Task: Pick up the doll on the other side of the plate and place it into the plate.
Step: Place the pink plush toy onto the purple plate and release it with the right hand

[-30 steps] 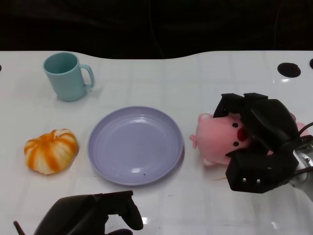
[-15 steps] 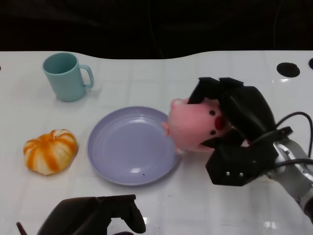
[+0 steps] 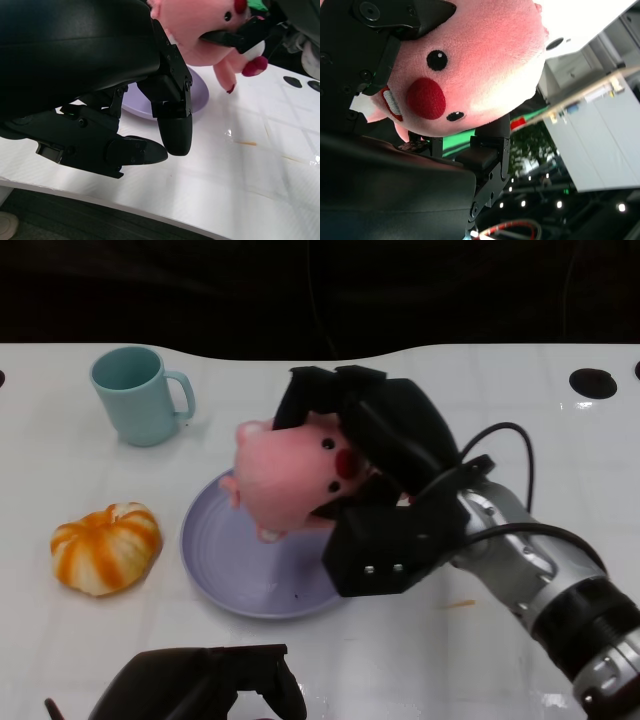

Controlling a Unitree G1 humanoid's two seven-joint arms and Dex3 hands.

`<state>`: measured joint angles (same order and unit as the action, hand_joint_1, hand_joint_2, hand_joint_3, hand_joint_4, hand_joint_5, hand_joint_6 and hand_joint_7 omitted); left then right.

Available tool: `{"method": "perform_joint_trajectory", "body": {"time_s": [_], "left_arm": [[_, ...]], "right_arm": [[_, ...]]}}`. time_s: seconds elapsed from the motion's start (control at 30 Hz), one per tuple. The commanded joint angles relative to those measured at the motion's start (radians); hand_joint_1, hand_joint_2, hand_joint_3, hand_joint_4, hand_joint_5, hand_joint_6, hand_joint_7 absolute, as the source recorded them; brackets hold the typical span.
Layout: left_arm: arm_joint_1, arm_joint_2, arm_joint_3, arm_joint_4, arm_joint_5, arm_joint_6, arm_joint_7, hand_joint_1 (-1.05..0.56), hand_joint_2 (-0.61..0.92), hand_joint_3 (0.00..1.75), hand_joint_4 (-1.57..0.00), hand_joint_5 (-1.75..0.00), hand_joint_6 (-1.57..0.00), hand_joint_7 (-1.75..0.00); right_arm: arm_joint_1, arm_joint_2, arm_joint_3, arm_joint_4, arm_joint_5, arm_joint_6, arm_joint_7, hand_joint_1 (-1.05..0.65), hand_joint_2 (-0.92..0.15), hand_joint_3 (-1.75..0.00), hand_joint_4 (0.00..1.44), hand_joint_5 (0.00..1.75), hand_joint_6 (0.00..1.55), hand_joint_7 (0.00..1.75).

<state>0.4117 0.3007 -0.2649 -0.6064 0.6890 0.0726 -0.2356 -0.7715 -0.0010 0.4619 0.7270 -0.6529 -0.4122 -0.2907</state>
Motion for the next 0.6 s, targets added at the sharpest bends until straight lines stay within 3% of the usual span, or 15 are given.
{"method": "perform_joint_trajectory", "body": {"time_s": [0.03,0.37,0.4,0.43,0.5,0.6], "left_arm": [[0.006,0.004,0.0,-0.002,0.015,-0.01,0.015,-0.28,0.92,0.34,-0.66,-1.63,-0.71,-0.99],[0.006,-0.004,-0.002,-0.009,0.028,-0.005,0.006,-0.28,0.92,0.33,-0.65,-1.63,-0.7,-0.99],[0.006,-0.005,-0.002,-0.009,0.029,-0.005,0.005,-0.28,0.92,0.33,-0.65,-1.62,-0.7,-0.99],[0.005,-0.005,-0.002,-0.008,0.029,-0.006,0.005,-0.28,0.92,0.33,-0.65,-1.62,-0.7,-0.99],[0.004,-0.005,-0.002,-0.005,0.029,-0.006,0.006,-0.28,0.92,0.33,-0.65,-1.62,-0.7,-0.99],[0.003,-0.007,-0.002,-0.006,0.029,-0.003,0.002,-0.28,0.92,0.33,-0.66,-1.61,-0.7,-0.99]], "right_arm": [[-0.052,0.03,0.019,0.029,-0.013,0.019,0.004,-0.21,-0.24,-1.41,1.0,1.75,0.74,1.75],[-0.094,0.078,0.059,0.092,-0.031,0.04,0.033,-0.23,-0.34,-1.28,0.95,1.75,0.7,1.74],[-0.095,0.081,0.06,0.094,-0.028,0.042,0.039,-0.23,-0.34,-1.22,0.9,1.73,0.8,1.3],[-0.095,0.083,0.059,0.096,-0.023,0.041,0.046,-0.24,-0.38,-1.1,0.86,1.69,0.89,0.97],[-0.096,0.088,0.056,0.099,-0.011,0.042,0.071,-0.3,-0.53,-0.71,0.77,1.42,0.93,0.39],[-0.099,0.078,0.067,0.077,-0.017,0.077,0.143,-0.4,-0.68,-0.43,0.54,0.82,0.75,0.06]]}}
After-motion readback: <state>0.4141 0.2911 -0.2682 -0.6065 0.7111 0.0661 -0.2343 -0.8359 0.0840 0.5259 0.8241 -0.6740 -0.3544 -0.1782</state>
